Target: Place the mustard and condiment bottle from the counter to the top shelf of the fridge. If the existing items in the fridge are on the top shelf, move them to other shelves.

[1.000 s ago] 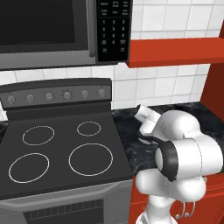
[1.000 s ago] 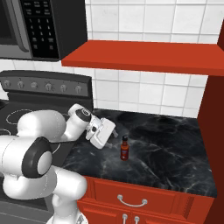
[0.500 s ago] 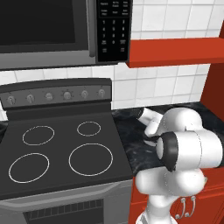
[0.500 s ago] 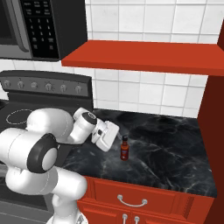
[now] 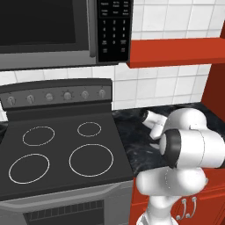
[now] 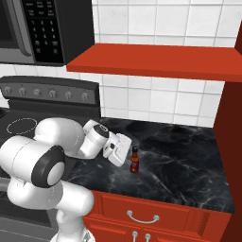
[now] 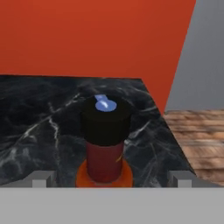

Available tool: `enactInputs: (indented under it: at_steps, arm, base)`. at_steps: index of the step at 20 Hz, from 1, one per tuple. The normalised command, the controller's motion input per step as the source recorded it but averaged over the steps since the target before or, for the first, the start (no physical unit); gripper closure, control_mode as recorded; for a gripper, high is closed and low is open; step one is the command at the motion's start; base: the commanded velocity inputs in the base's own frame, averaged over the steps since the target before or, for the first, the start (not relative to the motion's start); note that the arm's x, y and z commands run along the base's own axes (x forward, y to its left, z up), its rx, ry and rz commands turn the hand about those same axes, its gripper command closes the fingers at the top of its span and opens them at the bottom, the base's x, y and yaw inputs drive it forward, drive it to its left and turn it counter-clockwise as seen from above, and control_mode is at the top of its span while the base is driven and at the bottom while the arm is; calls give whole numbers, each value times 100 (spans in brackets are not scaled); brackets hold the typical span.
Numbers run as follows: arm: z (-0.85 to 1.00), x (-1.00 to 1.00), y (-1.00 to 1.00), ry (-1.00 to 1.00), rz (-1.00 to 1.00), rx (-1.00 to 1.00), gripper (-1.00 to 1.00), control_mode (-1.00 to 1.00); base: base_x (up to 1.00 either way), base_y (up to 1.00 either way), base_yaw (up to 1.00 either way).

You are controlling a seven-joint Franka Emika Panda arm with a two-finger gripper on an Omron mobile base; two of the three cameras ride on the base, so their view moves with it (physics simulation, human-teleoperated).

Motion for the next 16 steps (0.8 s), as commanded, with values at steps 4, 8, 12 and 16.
enactInputs:
  at_steps: [4, 8, 12, 16]
  arm:
    - [-4, 0, -7, 0, 2, 0, -100, -100]
    - [-3, 6, 0, 0, 3, 0, -100, -100]
    - [-3, 18, 0, 0, 1, 0, -100, -100]
    - [-6, 8, -4, 0, 1, 0, -100, -100]
  base:
    - [0, 0, 0]
    - [0, 0, 0]
    - [0, 0, 0]
    - [0, 0, 0]
